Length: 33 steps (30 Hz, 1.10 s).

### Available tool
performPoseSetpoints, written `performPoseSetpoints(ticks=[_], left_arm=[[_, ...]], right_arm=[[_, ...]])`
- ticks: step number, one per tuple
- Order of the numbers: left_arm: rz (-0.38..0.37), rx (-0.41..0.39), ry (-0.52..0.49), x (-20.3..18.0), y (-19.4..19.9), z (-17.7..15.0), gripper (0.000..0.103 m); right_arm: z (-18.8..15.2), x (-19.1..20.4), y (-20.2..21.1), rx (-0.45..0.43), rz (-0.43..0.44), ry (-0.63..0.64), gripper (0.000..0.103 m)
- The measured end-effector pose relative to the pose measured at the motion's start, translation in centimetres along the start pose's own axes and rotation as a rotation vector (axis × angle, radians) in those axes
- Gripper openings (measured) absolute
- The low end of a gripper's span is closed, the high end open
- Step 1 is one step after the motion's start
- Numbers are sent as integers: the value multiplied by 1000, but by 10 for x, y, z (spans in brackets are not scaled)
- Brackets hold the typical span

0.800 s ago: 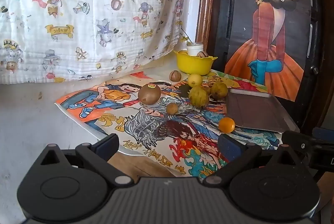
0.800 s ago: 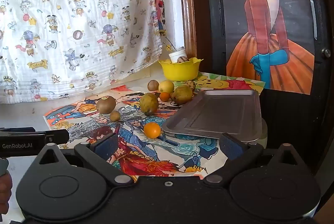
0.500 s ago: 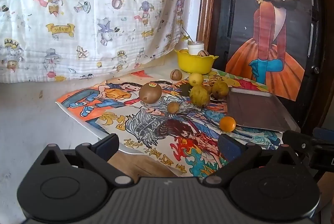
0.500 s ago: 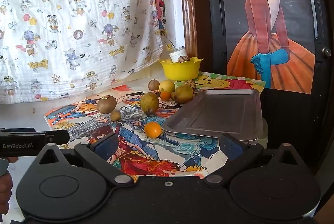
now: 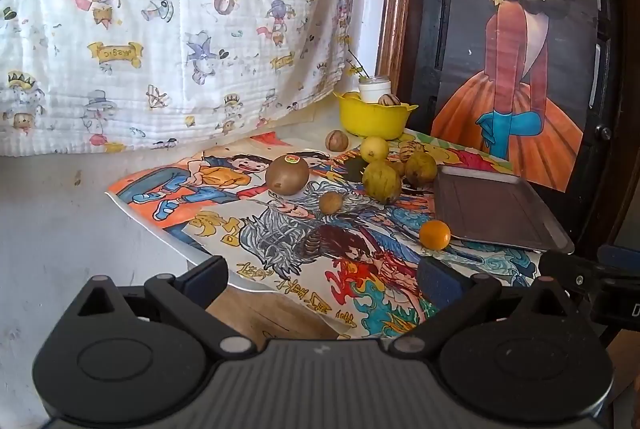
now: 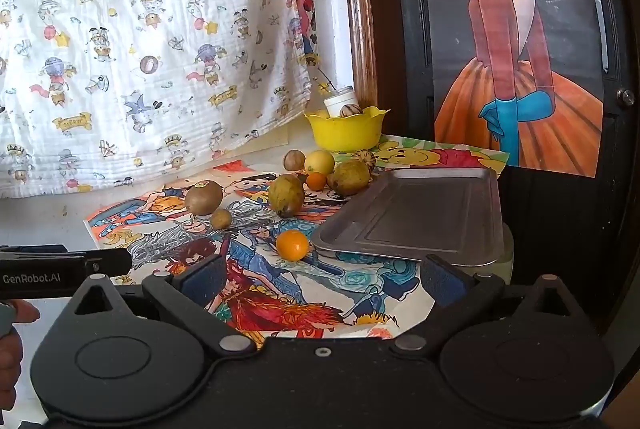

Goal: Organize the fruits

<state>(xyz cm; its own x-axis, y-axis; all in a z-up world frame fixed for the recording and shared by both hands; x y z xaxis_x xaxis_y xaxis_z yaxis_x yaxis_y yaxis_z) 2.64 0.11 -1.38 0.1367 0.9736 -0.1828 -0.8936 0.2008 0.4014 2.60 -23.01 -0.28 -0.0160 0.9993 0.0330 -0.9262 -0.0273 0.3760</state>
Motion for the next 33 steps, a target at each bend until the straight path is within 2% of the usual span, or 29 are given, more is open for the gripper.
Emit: performPoseSetpoints(ticks=[33], left_arm=[[2, 1, 4, -2, 1, 0, 103]], right_arm=[[-3, 1, -2, 11, 2, -3, 102]])
Point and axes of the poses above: each gripper's, at about its wrist camera, not at the fingertips, and y roughly against the way its jaws point, x to its left, z to its top, the point moved 3 cm from there along -y, roughly the way its jaws point, and after that the axes turned 11 degrees about -z, right-handed, at the moved point
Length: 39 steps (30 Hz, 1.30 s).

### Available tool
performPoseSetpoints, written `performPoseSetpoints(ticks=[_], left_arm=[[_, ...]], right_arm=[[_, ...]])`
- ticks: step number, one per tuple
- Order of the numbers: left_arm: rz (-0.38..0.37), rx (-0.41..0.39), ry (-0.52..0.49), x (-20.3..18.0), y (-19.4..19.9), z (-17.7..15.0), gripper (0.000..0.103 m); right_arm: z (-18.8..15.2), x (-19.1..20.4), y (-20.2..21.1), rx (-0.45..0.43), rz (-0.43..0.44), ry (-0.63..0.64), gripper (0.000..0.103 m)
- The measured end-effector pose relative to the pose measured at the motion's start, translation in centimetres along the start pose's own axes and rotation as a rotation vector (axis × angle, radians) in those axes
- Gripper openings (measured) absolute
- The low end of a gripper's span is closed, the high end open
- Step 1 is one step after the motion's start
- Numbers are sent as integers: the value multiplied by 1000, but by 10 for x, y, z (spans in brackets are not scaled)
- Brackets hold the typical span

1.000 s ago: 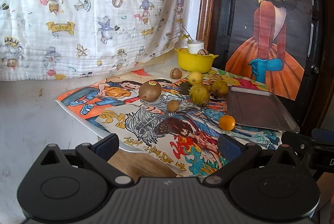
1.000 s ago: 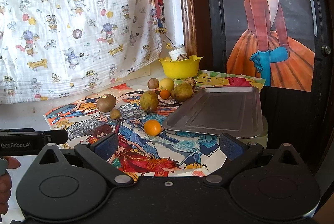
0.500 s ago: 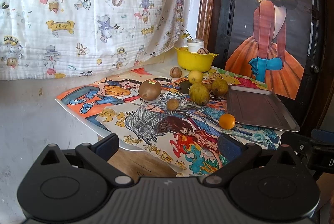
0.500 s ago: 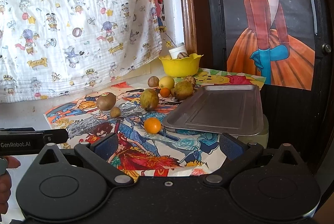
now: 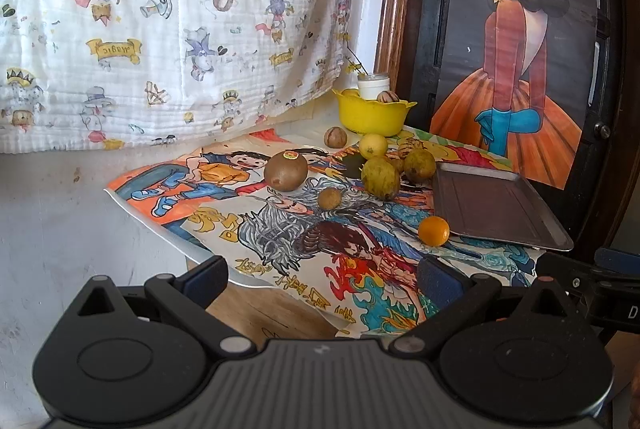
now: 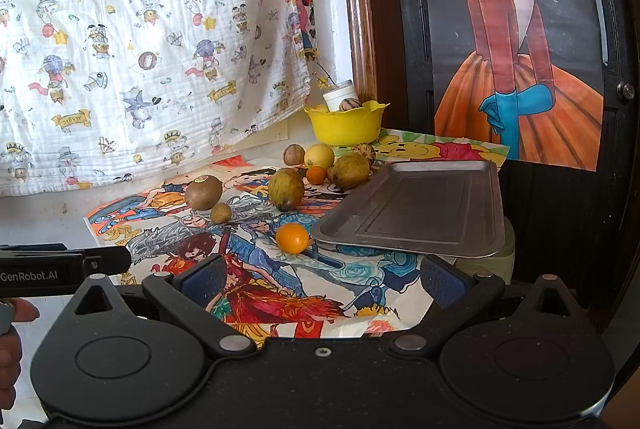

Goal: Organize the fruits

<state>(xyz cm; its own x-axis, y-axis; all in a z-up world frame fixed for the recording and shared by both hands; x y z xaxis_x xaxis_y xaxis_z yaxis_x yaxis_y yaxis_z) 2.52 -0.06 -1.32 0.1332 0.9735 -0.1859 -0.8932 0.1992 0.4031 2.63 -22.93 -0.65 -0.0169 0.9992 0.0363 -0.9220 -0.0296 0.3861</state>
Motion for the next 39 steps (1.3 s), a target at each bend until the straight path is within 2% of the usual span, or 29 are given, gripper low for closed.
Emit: performPoseSetpoints(ticks=[17, 28, 39], left_arm=[[2, 14, -2, -2, -4, -8, 103], [18, 43, 10, 6, -13, 3, 103], [24, 65, -29, 15, -35, 32, 103]], right_arm=[[-7, 1, -2, 8, 2, -3, 102], [-2, -11, -11, -1, 4, 38, 102], [18, -11, -31, -42, 115, 141, 102]])
Point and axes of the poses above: each gripper's, at about its wrist camera, not at the fingertips, and y roughly against the way its jaws point, x to its left, z to its top, the point moved 3 cm from there along -y, roughly the way its jaws point, and after that the axes turned 11 degrees about -z, right-handed, at the moved point
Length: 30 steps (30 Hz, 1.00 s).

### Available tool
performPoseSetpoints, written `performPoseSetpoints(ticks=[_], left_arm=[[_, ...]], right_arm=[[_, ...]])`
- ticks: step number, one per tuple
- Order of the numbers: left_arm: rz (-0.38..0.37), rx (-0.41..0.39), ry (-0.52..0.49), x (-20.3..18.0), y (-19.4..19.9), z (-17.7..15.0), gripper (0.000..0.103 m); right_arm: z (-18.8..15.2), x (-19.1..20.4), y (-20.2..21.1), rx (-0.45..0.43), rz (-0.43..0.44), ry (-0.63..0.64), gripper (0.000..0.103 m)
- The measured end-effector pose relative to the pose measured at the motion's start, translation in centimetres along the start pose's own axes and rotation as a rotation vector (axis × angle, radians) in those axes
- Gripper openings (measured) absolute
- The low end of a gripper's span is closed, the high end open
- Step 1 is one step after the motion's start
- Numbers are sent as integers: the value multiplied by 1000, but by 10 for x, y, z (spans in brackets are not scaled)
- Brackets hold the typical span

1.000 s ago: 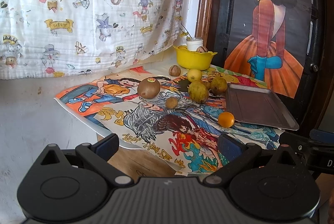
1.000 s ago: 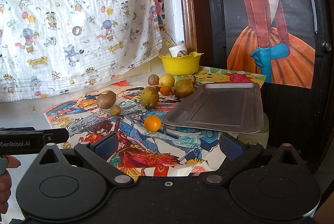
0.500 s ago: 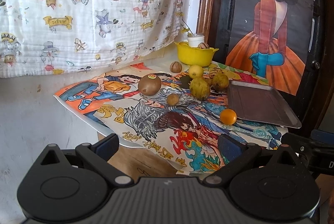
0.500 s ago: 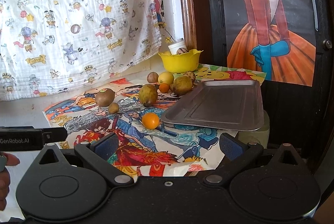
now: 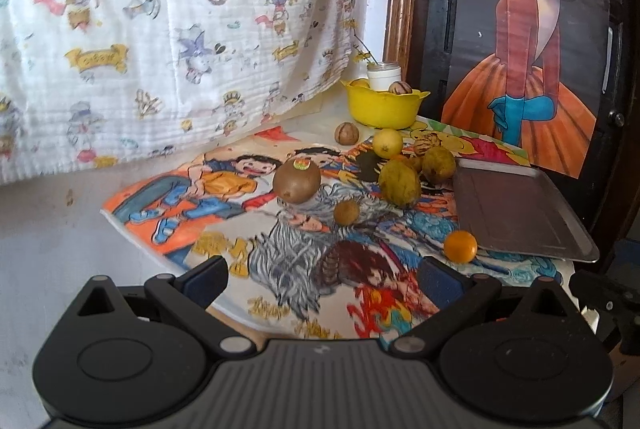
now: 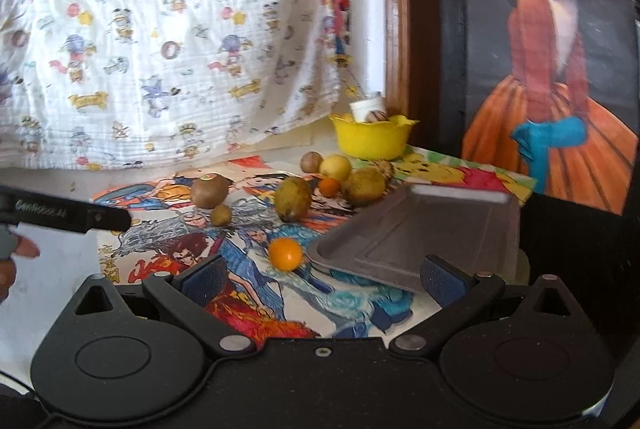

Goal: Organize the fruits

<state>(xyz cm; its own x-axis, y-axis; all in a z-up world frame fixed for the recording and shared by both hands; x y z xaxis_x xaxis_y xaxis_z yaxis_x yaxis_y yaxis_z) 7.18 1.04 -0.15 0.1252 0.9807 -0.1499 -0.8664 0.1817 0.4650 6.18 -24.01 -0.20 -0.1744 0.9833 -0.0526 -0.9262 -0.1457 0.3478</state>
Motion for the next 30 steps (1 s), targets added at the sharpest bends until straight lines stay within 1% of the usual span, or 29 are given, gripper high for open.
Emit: performPoseSetpoints(ticks=[3, 8, 11, 13, 15, 16, 23, 28, 30], left_arm=[[-7, 12, -18, 0, -8, 10, 103], [-8, 42, -18, 3, -27, 27, 103], [-8, 61, -36, 4, -42, 35, 103], [-12, 75, -62, 3, -54, 38, 103], [-19, 96, -75, 2, -67, 39, 103], [-24, 106, -74, 2, -74, 40, 103], [-48, 146, -65, 3, -114, 40, 101], [-61, 177, -52, 5, -135, 38, 95], [-65, 190, -54, 4, -141, 36, 92]], right_arm=[[6, 5, -10, 4, 47, 55, 102], [18, 20, -33, 22, 117, 162, 102], [23, 30, -49, 27, 136, 251, 102], [23, 33, -59, 28, 130, 298, 101], [23, 36, -69, 30, 127, 340, 96], [22, 37, -75, 35, 133, 354, 96], [15, 41, -101, 65, 183, 383, 81], [11, 45, -115, 96, 213, 419, 69], [10, 45, -117, 104, 224, 429, 62]])
Point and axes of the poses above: each gripper's, at about its wrist camera, not at the fingertips, and y roughly against the way its jaws point, x to its left, z to its top, the point moved 3 cm from there along -y, roughly the way its jaws point, and after that the axes turned 11 degrees about -z, right-handed, at the moved point
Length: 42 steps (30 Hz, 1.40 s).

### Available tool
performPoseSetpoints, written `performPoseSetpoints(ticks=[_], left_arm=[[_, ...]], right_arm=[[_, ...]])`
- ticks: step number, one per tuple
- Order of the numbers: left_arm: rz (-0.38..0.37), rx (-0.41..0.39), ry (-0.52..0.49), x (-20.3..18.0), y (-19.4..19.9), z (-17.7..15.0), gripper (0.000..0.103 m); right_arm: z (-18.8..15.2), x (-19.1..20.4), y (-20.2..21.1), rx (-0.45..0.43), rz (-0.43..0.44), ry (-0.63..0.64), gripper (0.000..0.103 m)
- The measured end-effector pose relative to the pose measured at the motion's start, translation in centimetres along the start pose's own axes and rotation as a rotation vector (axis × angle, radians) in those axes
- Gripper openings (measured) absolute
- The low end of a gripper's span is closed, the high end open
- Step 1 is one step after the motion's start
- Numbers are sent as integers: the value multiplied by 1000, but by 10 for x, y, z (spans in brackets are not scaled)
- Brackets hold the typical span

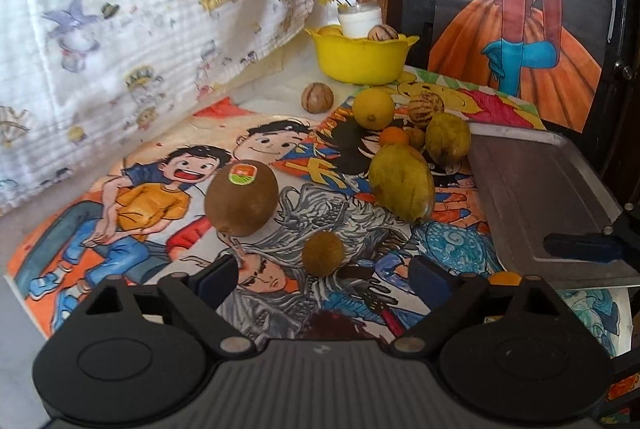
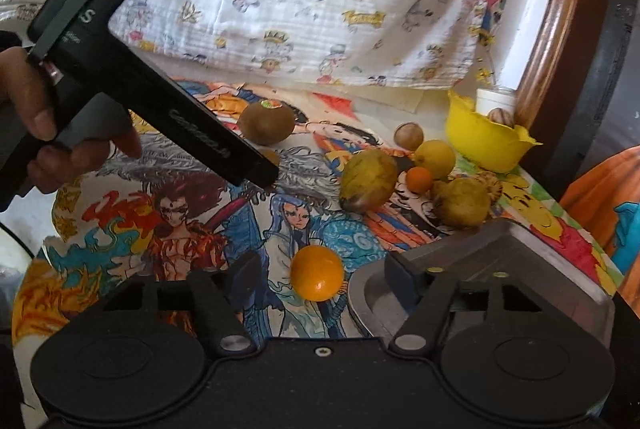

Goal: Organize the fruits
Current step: 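Grasp the small brown fruit with the left gripper while the right grasps the tangerine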

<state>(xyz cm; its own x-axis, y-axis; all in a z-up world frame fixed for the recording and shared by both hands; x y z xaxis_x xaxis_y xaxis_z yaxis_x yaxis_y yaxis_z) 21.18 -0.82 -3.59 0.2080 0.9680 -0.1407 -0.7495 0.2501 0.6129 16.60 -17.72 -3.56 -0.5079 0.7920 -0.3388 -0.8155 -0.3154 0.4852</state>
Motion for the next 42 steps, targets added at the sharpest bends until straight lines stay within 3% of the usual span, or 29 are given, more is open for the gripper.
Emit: performPoseSetpoints(ticks=[3, 9, 18, 23, 30, 42], left_arm=[[-3, 10, -12, -1, -6, 0, 87], [22, 7, -27, -3, -11, -1, 71], [20, 29, -33, -5, -19, 0, 56], [54, 30, -6, -1, -23, 1, 49], [56, 26, -7, -1, -23, 0, 30], [19, 26, -44, -14, -14, -4, 29]], right_arm=[[-1, 2, -3, 7, 10, 16, 53], [-2, 2, -6, 18, 14, 12, 46], [-3, 5, -9, 28, 17, 34, 40], [-2, 5, -11, 28, 13, 33, 39], [-2, 5, -12, 25, 7, 33, 35], [-5, 4, -5, 8, -3, -10, 34]])
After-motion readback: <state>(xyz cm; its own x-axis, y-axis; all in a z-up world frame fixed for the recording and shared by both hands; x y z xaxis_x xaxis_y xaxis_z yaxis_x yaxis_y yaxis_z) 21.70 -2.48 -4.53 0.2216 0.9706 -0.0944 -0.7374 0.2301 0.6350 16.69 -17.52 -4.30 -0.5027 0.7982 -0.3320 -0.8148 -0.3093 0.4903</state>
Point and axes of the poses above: each gripper's, at about its wrist camera, not at the fingertips, and y roughly against the way its jaws point, x to its left, z to its top, the point moved 3 cm from there along -y, roughly the way its jaws point, and after that the axes turned 11 degrees about -z, right-handed, at the moved point
